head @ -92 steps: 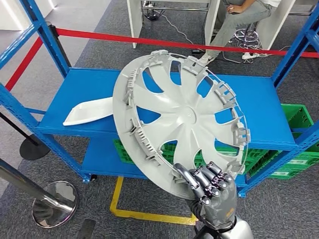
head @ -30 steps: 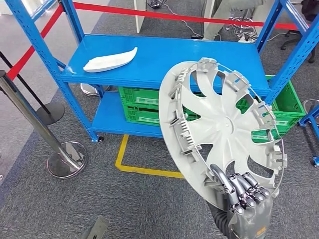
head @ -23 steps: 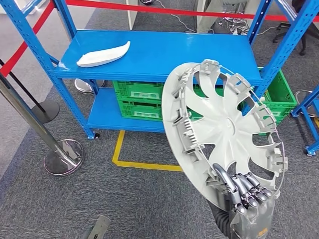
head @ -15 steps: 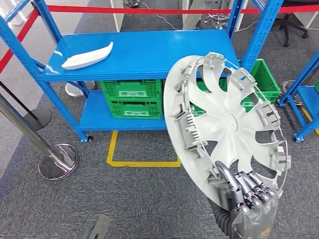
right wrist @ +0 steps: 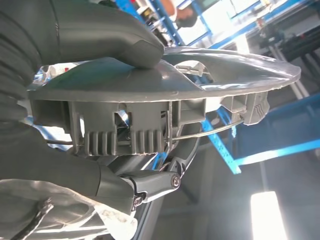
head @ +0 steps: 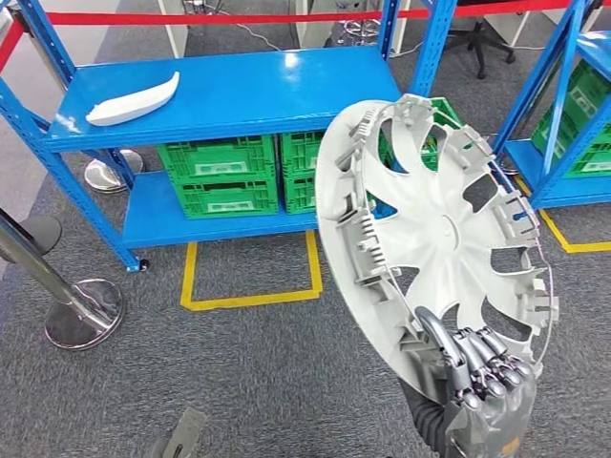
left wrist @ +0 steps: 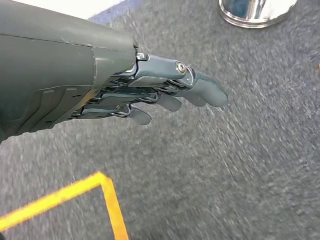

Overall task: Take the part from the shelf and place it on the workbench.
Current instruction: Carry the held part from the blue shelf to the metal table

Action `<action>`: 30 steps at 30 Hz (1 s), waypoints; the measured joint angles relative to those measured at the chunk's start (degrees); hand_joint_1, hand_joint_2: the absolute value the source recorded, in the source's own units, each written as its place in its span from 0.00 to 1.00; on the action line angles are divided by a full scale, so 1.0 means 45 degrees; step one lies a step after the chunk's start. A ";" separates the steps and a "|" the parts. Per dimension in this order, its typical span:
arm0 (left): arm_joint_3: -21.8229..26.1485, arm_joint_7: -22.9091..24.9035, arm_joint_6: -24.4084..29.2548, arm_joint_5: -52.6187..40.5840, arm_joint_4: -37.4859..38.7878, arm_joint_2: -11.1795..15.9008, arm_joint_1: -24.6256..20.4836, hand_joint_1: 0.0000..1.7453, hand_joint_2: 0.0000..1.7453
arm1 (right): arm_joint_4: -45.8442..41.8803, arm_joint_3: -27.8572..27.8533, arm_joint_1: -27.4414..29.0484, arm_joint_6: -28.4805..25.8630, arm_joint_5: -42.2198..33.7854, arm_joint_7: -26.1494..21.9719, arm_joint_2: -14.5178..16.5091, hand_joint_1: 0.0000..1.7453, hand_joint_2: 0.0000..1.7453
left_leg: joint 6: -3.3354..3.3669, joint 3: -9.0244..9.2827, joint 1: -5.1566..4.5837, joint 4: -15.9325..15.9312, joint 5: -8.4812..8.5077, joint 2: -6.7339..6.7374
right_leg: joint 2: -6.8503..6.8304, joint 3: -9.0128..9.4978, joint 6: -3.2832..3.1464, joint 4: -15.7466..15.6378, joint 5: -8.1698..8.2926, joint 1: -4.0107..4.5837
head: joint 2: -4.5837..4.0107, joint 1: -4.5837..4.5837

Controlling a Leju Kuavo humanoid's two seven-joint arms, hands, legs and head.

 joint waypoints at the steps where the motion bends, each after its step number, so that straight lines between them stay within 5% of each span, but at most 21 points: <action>1: 0.0000 -0.0001 -0.0004 -0.0001 0.0000 0.0008 0.0011 0.00 1.00 | 0.0000 0.0012 -0.0025 0.0001 0.0006 0.0029 -0.0023 1.00 1.00 | 0.0029 -0.0213 -0.0013 0.0007 0.0166 0.0162 | -0.0233 -0.0177 0.0065 0.0814 -0.0746 -0.0022 | 0.0000 0.0028; 2: 0.0000 -0.0001 -0.0007 -0.0004 0.0000 0.0016 0.0022 0.00 1.00 | 0.0000 0.0031 -0.0043 0.0002 0.0021 0.0076 -0.0047 1.00 1.00 | 0.0019 -0.0443 -0.0022 0.0025 0.0343 0.0359 | -0.0348 -0.0306 0.0140 0.1713 -0.1218 -0.0053 | 0.0000 0.0044; 3: 0.0000 -0.0001 -0.0011 -0.0007 0.0000 0.0022 0.0028 0.00 1.00 | 0.0000 0.0053 -0.0048 0.0002 0.0045 0.0138 -0.0073 1.00 1.00 | 0.0004 -0.0673 -0.0027 0.0050 0.0510 0.0543 | -0.0387 -0.0334 0.0204 0.2460 -0.1309 -0.0084 | 0.0000 0.0043; 5: 0.0000 0.0007 -0.0025 -0.0011 0.0000 0.0032 0.0019 0.00 1.00 | 0.0000 0.0112 -0.0042 0.0002 0.0124 0.0308 -0.0133 1.00 1.00 | -0.0070 -0.1229 -0.0026 0.0162 0.0841 0.0919 | -0.0464 0.0117 0.0327 0.2958 -0.0511 -0.0160 | 0.0000 0.0046; 7: 0.0000 0.0018 -0.0038 -0.0014 0.0000 0.0057 0.0015 0.00 1.00 | -0.0002 0.0171 -0.0040 0.0002 0.0185 0.0462 -0.0194 1.00 1.00 | -0.0190 -0.1732 -0.0039 0.0363 0.1099 0.1211 | -0.0834 0.1551 0.0452 0.1617 -0.0088 -0.0245 | 0.0001 0.0054; 9: 0.0000 0.0022 -0.0040 -0.0022 0.0000 0.0081 0.0012 0.00 1.00 | -0.0021 0.0214 -0.0051 0.0002 0.0204 0.0534 -0.0232 1.00 1.00 | -0.0326 -0.1994 -0.0049 0.0594 0.1288 0.1421 | -0.1242 0.3130 0.0392 -0.0539 -0.0777 -0.0200 | 0.0004 0.0053; 11: 0.0000 0.0021 -0.0041 -0.0027 0.0000 0.0081 0.0001 0.00 1.00 | -0.0039 0.0232 -0.0045 0.0002 0.0219 0.0557 -0.0255 1.00 1.00 | -0.0457 -0.2073 0.0019 0.0708 0.1489 0.1626 | -0.1227 0.3577 0.0133 -0.1495 -0.1200 -0.0075 | 0.0004 0.0072; 13: 0.0000 0.0021 -0.0045 -0.0029 0.0000 0.0073 0.0008 0.00 1.00 | -0.0050 0.0234 -0.0051 0.0003 0.0243 0.0574 -0.0265 1.00 1.00 | -0.0615 -0.2161 0.0135 0.0847 0.1298 0.1459 | -0.1027 0.3293 -0.0156 -0.1432 -0.1010 -0.0043 | 0.0002 0.0093; 15: -0.0001 0.0026 -0.0051 -0.0033 0.0000 0.0062 0.0057 0.00 1.00 | -0.0066 0.0243 -0.0073 0.0005 0.0295 0.0641 -0.0277 1.00 1.00 | -0.0731 -0.2350 0.0200 0.1693 0.0136 0.0824 | -0.0815 0.2958 -0.0391 -0.1418 -0.0688 -0.0033 | 0.0001 0.0061; 17: -0.0004 0.0029 -0.0055 -0.0044 0.0000 0.0055 0.0092 0.00 1.00 | -0.0073 0.0267 -0.0076 0.0005 0.0341 0.0748 -0.0310 1.00 1.00 | -0.0707 -0.2566 0.0200 0.3278 -0.1153 0.0374 | -0.0532 0.2587 -0.0505 -0.1383 -0.0319 0.0051 | 0.0000 0.0030; 18: -0.0005 0.0029 -0.0057 -0.0056 0.0000 0.0055 0.0094 0.00 1.00 | -0.0073 0.0279 -0.0074 0.0005 0.0353 0.0787 -0.0327 1.00 1.00 | -0.0649 -0.2597 0.0178 0.3948 -0.1369 0.0307 | -0.0378 0.2374 -0.0534 -0.1344 -0.0140 0.0111 | 0.0000 0.0022; 20: -0.0009 0.0028 -0.0081 -0.0101 0.0000 0.0059 0.0083 0.00 1.00 | -0.0074 0.0293 -0.0065 0.0005 0.0367 0.0841 -0.0352 1.00 1.00 | -0.0450 -0.2225 0.0077 0.4204 -0.0935 0.0237 | -0.0055 0.1888 -0.0567 -0.1214 0.0161 0.0209 | 0.0000 0.0027; 22: -0.0021 0.0023 -0.0128 -0.0152 0.0000 0.0079 0.0076 0.00 1.00 | -0.0090 0.0294 -0.0040 0.0005 0.0375 0.0871 -0.0365 1.00 1.00 | -0.0156 -0.1183 -0.0082 0.2846 -0.0299 -0.0126 | 0.0249 0.1465 -0.0561 -0.1079 0.0377 0.0242 | 0.0000 0.0029; 25: -0.0056 0.0006 -0.0200 -0.0232 0.0000 0.0124 0.0066 0.00 1.00 | -0.0125 0.0273 0.0003 0.0004 0.0380 0.0873 -0.0374 1.00 1.00 | 0.0095 0.0196 -0.0179 0.0537 -0.0472 -0.0745 | 0.0623 0.1129 -0.0458 -0.0992 0.0717 0.0226 | 0.0000 0.0023; 28: -0.0081 -0.0012 -0.0249 -0.0245 0.0000 0.0045 0.0025 0.00 1.00 | -0.0193 0.0211 0.0079 0.0004 0.0385 0.0822 -0.0381 1.00 1.00 | 0.0065 0.0231 -0.0145 0.0124 -0.0314 -0.0402 | 0.0711 0.0867 -0.0287 -0.0919 0.0867 0.0198 | 0.0000 0.0017; 30: -0.0091 -0.0018 -0.0253 -0.0245 0.0000 0.0001 0.0017 0.00 1.00 | -0.0221 0.0160 0.0111 0.0005 0.0380 0.0760 -0.0384 1.00 1.00 | 0.0092 0.0063 -0.0078 0.0002 -0.0047 -0.0055 | 0.0195 0.0401 -0.0164 -0.0064 0.0168 0.0180 | 0.0000 0.0066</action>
